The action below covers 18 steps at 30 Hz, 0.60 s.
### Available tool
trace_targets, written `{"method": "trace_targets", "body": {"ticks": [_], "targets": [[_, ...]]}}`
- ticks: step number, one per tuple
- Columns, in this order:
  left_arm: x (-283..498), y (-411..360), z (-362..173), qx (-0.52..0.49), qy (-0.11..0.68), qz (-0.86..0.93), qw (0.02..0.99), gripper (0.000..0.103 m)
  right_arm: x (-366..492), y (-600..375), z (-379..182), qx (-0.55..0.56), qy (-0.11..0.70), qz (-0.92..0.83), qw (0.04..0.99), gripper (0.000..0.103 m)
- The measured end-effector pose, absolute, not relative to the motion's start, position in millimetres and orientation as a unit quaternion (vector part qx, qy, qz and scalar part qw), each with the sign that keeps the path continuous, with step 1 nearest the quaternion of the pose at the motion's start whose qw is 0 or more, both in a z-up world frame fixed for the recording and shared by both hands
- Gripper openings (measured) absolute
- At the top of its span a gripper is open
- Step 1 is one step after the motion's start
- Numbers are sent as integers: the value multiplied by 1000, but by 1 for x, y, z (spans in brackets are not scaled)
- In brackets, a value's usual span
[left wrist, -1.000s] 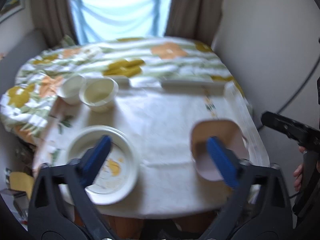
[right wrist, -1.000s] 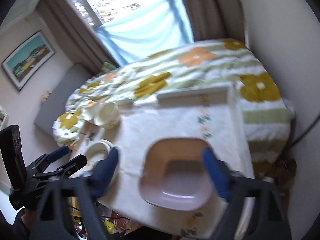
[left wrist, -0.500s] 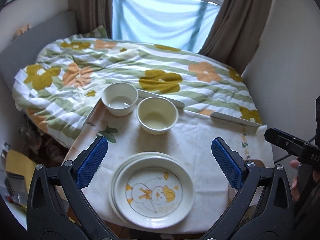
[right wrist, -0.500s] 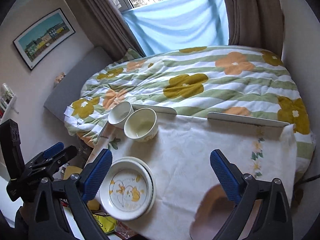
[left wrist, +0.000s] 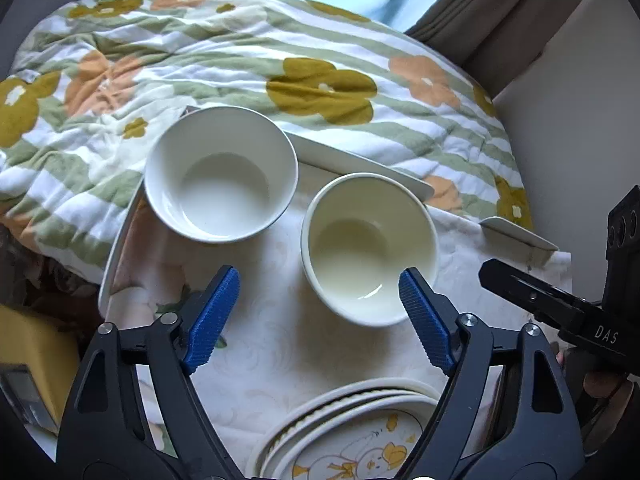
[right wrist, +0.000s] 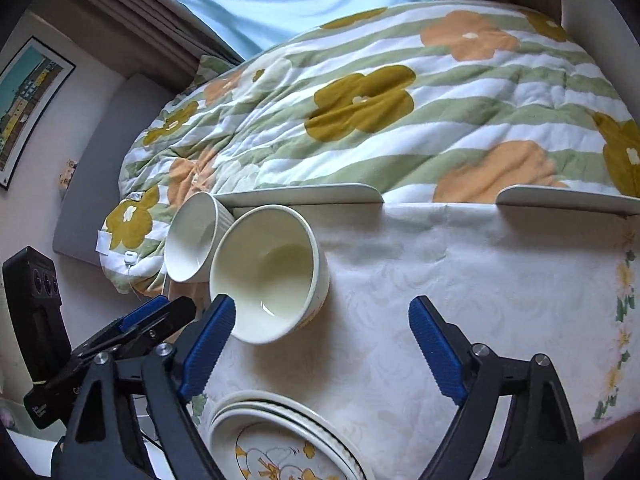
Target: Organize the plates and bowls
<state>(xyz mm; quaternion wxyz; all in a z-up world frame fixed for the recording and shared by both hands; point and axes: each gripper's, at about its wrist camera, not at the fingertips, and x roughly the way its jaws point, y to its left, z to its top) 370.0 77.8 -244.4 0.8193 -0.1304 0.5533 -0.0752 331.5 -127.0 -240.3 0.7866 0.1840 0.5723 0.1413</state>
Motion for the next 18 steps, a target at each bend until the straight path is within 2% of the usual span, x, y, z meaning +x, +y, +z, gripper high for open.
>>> {"method": "trace_targets", "body": {"ticks": [1,3,7,10,11,13,15,18], "targets": [[377,77,-253,-127,559,-80,815,73,337,-122,-250,188,579,138,782,78],[389,73,-269,-117,573,-90,806,59,344,-115,-263,191,590,133,773,66],[400,65,-291,-105,590,-106,793,48,352,-106,-287,197,611,125,757,55],[405,64,-300,-104,592,-106,792,29,356,-104,-294,197,619,125,750,42],[405,64,-301,-106,592,-106,792,22,358,-104,-296,196,620,126,749,35],[406,64,-302,-106,594,-107,791,19,359,-103,-296,195,619,129,750,30],[405,63,-301,-97,592,-106,793,17,359,-100,-295,196,616,138,751,18],[407,62,-301,-92,591,-108,794,17,359,-95,-293,185,615,140,754,17]]}}
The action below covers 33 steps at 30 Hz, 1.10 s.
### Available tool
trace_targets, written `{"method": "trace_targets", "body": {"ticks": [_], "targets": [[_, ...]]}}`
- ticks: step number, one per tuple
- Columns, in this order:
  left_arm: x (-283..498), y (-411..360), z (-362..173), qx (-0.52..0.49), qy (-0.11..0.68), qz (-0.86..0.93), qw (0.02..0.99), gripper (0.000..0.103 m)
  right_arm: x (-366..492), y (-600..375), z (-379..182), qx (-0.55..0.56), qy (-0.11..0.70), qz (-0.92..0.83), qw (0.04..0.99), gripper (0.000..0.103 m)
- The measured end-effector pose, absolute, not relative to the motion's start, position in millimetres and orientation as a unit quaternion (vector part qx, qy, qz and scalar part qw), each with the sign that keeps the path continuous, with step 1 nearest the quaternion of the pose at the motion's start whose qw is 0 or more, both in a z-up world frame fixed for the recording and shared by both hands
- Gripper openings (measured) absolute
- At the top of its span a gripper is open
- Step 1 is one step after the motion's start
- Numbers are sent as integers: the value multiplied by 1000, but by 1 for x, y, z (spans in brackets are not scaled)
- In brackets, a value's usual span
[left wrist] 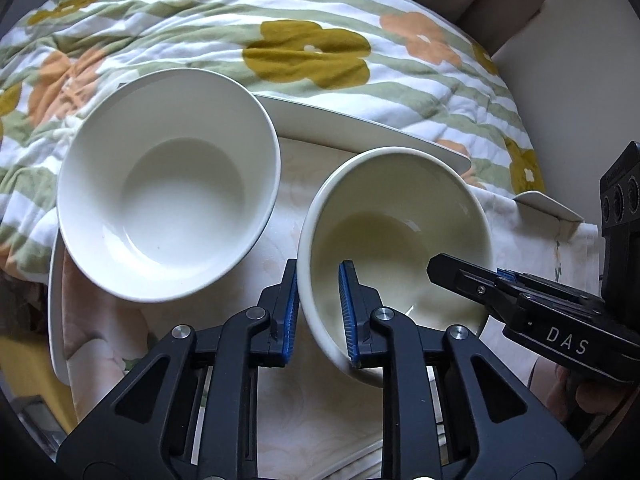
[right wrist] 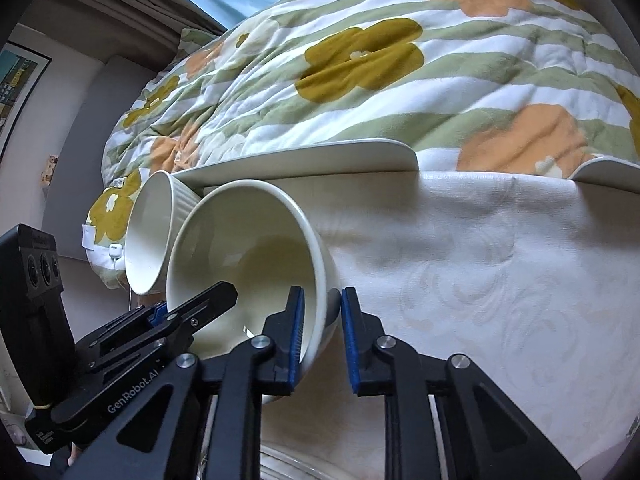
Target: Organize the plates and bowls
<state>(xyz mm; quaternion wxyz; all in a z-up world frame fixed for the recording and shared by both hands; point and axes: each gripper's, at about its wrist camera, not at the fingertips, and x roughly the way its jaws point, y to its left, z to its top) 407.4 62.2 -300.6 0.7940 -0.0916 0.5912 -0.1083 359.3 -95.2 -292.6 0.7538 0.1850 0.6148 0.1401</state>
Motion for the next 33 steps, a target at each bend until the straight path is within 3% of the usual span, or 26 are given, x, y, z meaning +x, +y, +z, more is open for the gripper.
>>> {"method": "trace_targets", "body": {"ticks": [9,18,33], "targets": [[402,60,-282,-77,577,-107,806,17,357,-92,-283,187,605,144,760,17],[376,39,-229,-68,546,-110,828,17,332,-110,-238,185,570,150,786,17],[262,-105,-151,-49,491,-142,858,17,225,-241,-160,194,502,141,830,17]]}}
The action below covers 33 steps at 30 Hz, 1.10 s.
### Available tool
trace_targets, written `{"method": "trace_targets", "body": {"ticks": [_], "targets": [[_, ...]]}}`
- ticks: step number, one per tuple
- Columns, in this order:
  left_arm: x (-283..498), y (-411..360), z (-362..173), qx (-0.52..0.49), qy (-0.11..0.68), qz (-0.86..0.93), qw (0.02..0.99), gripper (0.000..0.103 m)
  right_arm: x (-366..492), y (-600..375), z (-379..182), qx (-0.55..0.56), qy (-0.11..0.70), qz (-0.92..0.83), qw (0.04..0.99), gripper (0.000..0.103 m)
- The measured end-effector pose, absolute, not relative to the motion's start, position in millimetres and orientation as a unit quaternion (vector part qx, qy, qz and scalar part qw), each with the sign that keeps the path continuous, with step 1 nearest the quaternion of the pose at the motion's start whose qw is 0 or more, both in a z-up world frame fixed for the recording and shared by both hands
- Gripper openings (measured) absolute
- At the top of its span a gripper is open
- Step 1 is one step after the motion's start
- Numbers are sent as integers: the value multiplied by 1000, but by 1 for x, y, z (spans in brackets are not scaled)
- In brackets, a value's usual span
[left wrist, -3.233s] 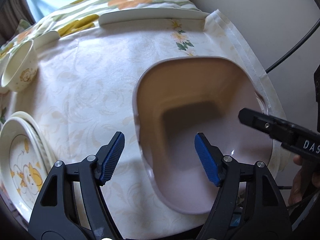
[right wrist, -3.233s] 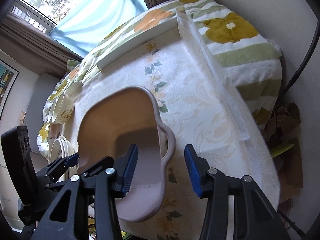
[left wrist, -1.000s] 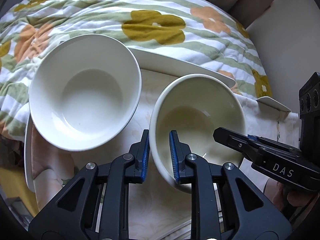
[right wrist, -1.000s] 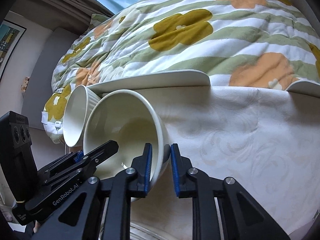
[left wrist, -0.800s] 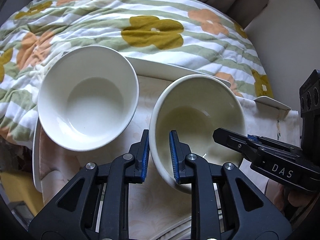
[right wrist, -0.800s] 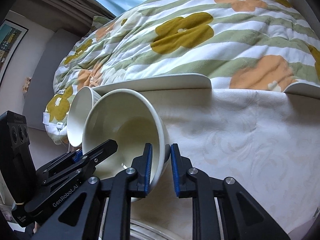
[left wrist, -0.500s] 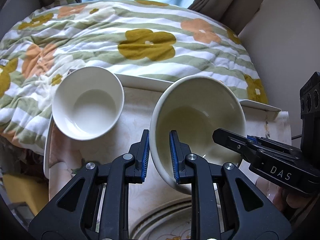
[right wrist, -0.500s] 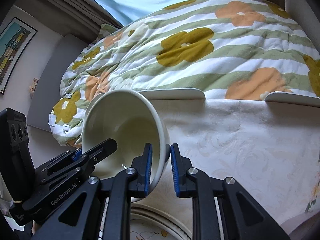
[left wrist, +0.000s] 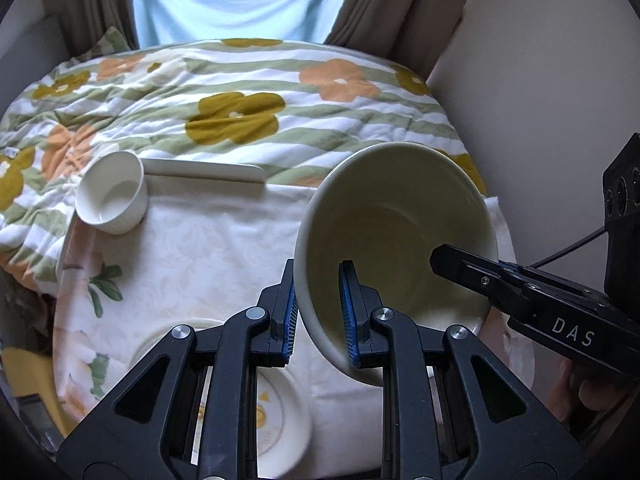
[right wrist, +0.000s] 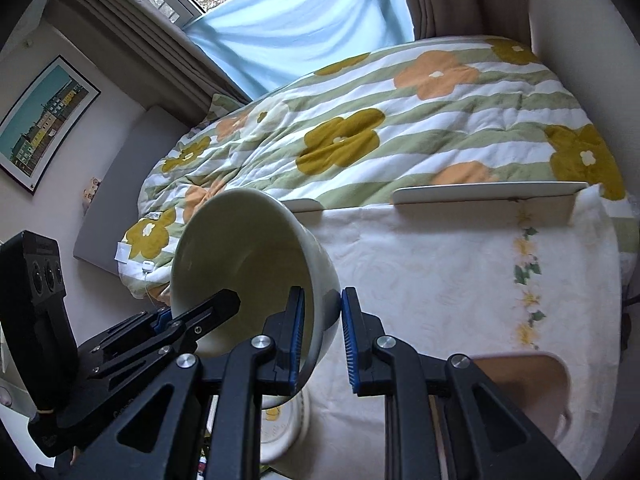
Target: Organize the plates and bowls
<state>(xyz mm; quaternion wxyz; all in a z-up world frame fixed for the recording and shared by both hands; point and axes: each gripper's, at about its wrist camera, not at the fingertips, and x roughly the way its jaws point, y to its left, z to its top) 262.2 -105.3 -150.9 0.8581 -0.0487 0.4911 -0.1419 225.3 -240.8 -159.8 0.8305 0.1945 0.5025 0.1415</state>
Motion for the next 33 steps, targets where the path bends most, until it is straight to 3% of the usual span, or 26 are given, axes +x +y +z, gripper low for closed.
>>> {"method": "trace_targets", "body": {"ticks": [8,15,33], "targets": [[209,-186,-157,-49,499,-164,849,17,164,-317,-162,197,511,114,829,17],[191,-234,-195,-13,547,-180,817,17,135,-355,-202,218,548,88,803,17],[206,-279,-254,103,594,-228,765,17,115,-363,-260,250,596,21,763,17]]}}
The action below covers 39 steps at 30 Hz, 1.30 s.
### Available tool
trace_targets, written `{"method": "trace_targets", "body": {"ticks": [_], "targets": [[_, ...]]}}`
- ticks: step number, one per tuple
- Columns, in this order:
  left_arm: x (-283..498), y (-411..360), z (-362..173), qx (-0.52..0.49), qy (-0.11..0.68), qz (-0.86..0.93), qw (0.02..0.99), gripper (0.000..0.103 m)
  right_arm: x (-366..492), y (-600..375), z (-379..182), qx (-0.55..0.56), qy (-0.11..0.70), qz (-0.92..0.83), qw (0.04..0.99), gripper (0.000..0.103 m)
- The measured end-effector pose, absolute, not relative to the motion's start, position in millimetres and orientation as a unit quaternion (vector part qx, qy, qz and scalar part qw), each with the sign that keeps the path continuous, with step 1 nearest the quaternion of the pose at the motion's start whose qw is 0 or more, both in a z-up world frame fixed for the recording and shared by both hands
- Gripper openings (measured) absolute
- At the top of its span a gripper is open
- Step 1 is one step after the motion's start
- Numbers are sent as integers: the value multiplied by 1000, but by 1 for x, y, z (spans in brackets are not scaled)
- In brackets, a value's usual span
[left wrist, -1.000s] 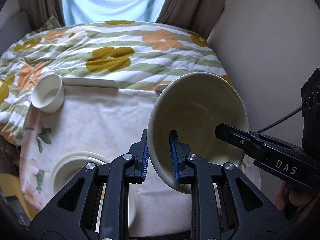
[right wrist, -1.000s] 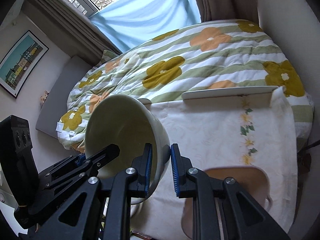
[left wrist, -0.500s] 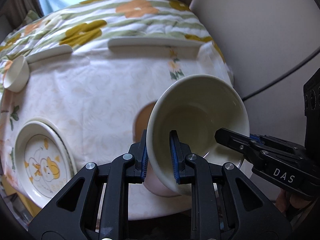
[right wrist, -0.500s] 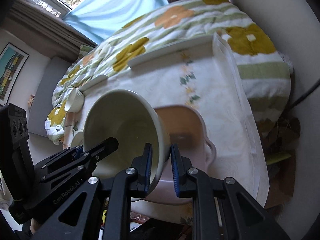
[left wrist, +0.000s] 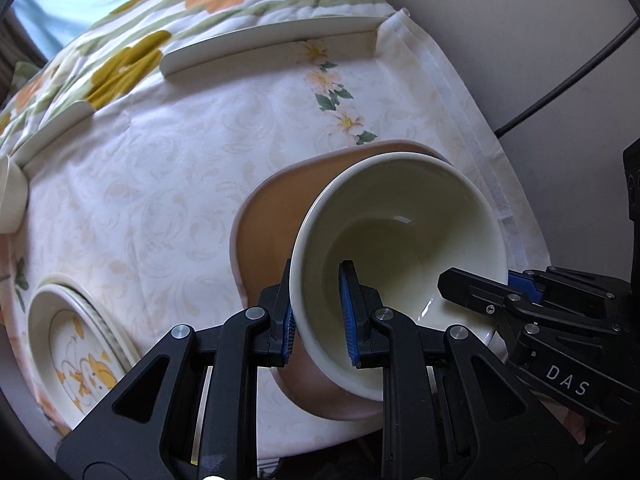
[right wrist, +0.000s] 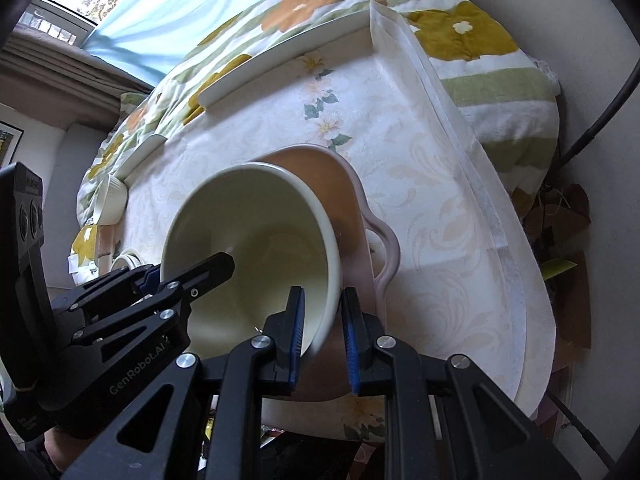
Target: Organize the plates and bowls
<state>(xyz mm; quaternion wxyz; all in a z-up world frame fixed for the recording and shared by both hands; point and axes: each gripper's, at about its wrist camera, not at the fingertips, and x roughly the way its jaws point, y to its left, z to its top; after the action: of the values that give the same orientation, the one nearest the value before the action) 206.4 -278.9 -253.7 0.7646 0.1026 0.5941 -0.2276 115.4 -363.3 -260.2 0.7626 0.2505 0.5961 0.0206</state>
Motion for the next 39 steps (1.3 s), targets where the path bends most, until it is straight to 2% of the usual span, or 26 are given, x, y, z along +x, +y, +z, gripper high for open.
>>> {"method": "trace_targets", "body": {"ticks": [16,24,34,39], "targets": [[207,-288,-265,169,578,-223,767,17,119,-356,-269,229,606,-13,761,17],[204,-287,-260,163,573,-225,770,17,114,-358,-264,237,601,-12,763,17],[193,-258,-206,106,534,-205,814,17,95,-367,-207,212,545,8,811,17],[176,-211,-150,23,454,-163,875,17,101,-354,-173,177,508,63,841,17]]}}
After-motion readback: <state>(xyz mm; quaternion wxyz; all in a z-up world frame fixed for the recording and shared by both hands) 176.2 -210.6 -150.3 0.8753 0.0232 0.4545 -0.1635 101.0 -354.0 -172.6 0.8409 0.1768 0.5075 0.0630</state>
